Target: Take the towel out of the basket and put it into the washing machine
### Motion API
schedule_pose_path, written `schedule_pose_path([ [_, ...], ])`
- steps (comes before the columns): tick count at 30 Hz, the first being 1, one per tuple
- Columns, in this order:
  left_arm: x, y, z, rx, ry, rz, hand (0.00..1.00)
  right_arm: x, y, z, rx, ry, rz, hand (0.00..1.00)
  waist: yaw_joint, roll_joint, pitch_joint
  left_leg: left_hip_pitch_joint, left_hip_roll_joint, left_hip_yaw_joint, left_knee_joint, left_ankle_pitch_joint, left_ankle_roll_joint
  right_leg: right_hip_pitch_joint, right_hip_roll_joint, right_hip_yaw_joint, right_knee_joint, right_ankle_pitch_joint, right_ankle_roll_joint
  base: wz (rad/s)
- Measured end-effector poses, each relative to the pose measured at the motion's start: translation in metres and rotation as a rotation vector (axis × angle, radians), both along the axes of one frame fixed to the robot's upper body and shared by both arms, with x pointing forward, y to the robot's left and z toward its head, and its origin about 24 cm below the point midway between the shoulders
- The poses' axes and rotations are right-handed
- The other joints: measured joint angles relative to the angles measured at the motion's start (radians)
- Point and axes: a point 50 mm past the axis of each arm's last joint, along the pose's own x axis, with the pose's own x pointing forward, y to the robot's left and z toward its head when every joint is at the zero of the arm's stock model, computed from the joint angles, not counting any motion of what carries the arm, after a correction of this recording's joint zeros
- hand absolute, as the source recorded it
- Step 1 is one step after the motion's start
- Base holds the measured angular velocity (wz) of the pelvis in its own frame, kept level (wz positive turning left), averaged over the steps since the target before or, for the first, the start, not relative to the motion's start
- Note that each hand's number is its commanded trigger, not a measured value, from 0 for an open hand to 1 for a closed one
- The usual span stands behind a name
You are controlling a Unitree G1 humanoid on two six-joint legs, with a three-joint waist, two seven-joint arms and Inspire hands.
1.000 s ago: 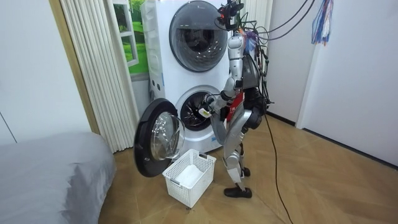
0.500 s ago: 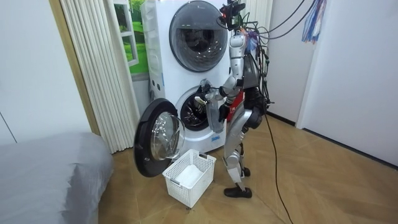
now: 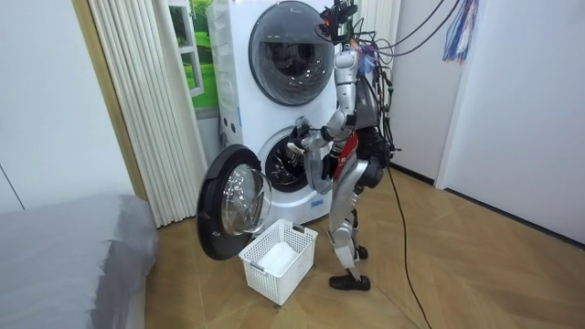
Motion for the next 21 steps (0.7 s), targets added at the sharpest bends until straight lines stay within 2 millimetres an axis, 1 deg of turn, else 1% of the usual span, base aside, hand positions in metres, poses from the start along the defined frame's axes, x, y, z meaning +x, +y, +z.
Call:
schedule_pose_path([
  [1,-0.001,0.001,-0.002,0.000,0.007,-0.001,0.00,-0.001,0.000,-0.001,-0.007,0.008,0.007,1.00,-0.001,0.000,0.0001,0.001,0.000,0.000,-0.001,0.001,-0.001,0.000,-0.001,0.000,0.000,0.000,0.000,0.00],
  [5,-0.004,0.002,-0.005,0.001,0.019,-0.003,0.00,-0.002,0.000,-0.002,-0.016,0.024,0.013,1.00,-0.001,-0.001,0.0009,0.001,0.001,0.004,-0.003,0.003,-0.004,0.000,0.001,0.007,-0.001,-0.003,-0.004,0.00],
  [8,-0.006,0.002,-0.006,-0.005,0.016,-0.013,0.00,-0.002,-0.001,-0.002,-0.015,0.029,0.006,1.00,0.005,-0.002,0.0013,0.000,0.003,0.006,-0.003,0.003,-0.004,-0.001,0.001,0.001,-0.005,-0.004,-0.006,0.00],
  [12,-0.007,0.011,-0.014,0.057,0.021,-0.004,0.00,-0.004,-0.003,-0.003,-0.013,0.034,-0.011,1.00,0.026,-0.001,0.0016,0.000,0.003,0.004,-0.019,0.007,-0.006,-0.001,0.005,-0.002,-0.019,0.001,-0.010,0.00],
  [15,-0.008,0.021,-0.022,0.162,0.021,0.015,0.00,-0.005,-0.007,-0.003,0.002,0.036,-0.047,1.00,0.046,0.000,0.0023,-0.007,0.002,0.004,-0.025,0.009,-0.008,-0.010,0.003,-0.004,-0.019,0.001,-0.010,0.02],
  [16,-0.008,0.027,-0.027,0.231,0.027,0.038,0.00,-0.005,-0.009,-0.003,0.004,0.039,-0.066,1.00,0.059,0.003,0.0025,-0.007,0.002,0.003,-0.028,0.009,-0.009,-0.011,0.003,-0.005,-0.020,0.001,-0.010,0.00],
  [17,-0.008,0.030,-0.030,0.267,0.030,0.050,0.00,-0.006,-0.010,-0.003,0.008,0.040,-0.076,1.00,0.066,0.004,0.0027,-0.007,0.002,0.003,-0.029,0.009,-0.009,-0.011,0.003,-0.005,-0.020,0.000,-0.010,0.00],
  [19,-0.013,0.043,-0.039,0.377,0.051,0.105,0.00,-0.007,-0.016,-0.003,0.004,0.047,-0.110,1.00,0.084,0.011,0.0039,-0.008,0.001,0.005,-0.036,0.012,-0.012,-0.016,0.004,-0.005,-0.029,0.001,-0.010,0.00],
  [21,-0.015,0.053,-0.047,0.432,0.088,0.150,0.00,-0.008,-0.020,-0.003,0.004,0.056,-0.125,1.00,0.100,0.015,0.0037,-0.008,0.000,0.004,-0.040,0.015,-0.013,-0.020,0.000,-0.006,-0.019,0.001,-0.010,0.00],
])
